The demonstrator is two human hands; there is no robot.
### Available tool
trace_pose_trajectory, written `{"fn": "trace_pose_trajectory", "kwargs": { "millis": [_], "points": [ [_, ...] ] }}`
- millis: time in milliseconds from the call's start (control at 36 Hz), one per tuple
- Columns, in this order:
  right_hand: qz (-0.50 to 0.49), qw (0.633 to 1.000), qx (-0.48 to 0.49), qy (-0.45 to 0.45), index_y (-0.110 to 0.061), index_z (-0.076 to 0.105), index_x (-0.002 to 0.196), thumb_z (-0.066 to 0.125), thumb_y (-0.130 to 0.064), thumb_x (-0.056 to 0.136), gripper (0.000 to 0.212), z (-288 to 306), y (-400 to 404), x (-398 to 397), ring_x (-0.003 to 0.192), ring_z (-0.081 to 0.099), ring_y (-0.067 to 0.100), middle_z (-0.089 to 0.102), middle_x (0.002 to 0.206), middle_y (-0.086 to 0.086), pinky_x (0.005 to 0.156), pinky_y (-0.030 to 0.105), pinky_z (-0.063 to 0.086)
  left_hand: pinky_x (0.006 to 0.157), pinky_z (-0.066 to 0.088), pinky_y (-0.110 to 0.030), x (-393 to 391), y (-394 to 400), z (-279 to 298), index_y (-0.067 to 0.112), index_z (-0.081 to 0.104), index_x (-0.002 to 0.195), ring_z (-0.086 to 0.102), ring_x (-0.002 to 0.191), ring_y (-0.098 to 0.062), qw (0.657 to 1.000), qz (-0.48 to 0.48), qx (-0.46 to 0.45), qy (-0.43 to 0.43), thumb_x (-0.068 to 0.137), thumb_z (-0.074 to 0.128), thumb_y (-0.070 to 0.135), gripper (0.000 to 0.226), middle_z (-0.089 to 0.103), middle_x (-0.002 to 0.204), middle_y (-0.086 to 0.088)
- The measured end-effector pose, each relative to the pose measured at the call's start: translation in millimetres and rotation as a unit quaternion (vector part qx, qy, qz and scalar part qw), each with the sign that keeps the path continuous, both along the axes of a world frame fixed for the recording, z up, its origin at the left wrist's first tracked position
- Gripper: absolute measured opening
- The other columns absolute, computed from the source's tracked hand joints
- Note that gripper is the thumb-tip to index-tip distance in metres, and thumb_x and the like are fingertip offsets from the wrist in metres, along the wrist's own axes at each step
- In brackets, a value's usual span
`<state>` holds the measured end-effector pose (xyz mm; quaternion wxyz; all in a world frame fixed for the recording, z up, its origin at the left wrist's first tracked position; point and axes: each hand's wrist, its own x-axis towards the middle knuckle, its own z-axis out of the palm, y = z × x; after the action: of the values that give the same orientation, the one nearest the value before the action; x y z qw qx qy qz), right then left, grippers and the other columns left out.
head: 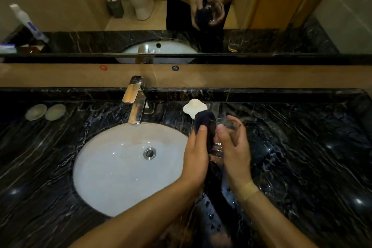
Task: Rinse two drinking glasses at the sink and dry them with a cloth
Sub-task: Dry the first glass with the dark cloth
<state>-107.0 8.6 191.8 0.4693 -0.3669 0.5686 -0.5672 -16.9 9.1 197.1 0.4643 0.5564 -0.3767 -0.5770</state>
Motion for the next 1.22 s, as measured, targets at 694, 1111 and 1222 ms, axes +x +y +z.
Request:
{"fn": "trace_pose_trajectory", "kwargs": {
  "millis": [694, 1111, 1222],
  "points": [
    [-0.054, 0.985, 0.098, -0.134, -0.019, 0.066, 0.109, 0.055, -0.047, 0.083, 0.04, 20.5, -7.0, 2.5, 0.095, 0.067, 0.022, 0.065, 0.119, 0.012, 0.078, 0.041, 0.054, 0.086, 0.041, -0.007, 7.7, 8.9, 5.4, 0.065, 0.046, 0.121, 0.054, 0.11, 0.006, 0.958, -0.022, -0.194, -0.208, 0.099, 0.034, 0.055, 0.027, 0.049, 0.124, 0.018],
    [-0.143, 0.984, 0.095, -0.046, -0.031, 0.063, 0.099, 0.03, -0.054, 0.102, 0.041, 17.2, -7.4, 28.6, 0.091, 0.069, 0.01, 0.07, 0.107, -0.004, 0.075, 0.026, 0.049, 0.079, 0.044, -0.012, 13.4, 4.0, -2.8, 0.069, 0.041, 0.111, 0.056, 0.098, 0.0, 0.961, 0.027, -0.174, -0.215, 0.095, 0.03, 0.062, 0.02, 0.046, 0.122, 0.008],
    [-0.075, 0.994, 0.075, -0.026, -0.042, 0.059, 0.117, 0.034, -0.076, 0.086, 0.053, 21.0, 1.4, 35.4, 0.115, 0.055, 0.001, 0.058, 0.125, -0.013, 0.1, 0.033, 0.043, 0.077, 0.043, -0.006, 10.5, 7.6, -0.2, 0.053, 0.037, 0.128, 0.054, 0.104, 0.008, 0.94, 0.021, -0.219, -0.261, 0.099, 0.028, 0.06, 0.032, 0.032, 0.134, 0.023]
  ]
}}
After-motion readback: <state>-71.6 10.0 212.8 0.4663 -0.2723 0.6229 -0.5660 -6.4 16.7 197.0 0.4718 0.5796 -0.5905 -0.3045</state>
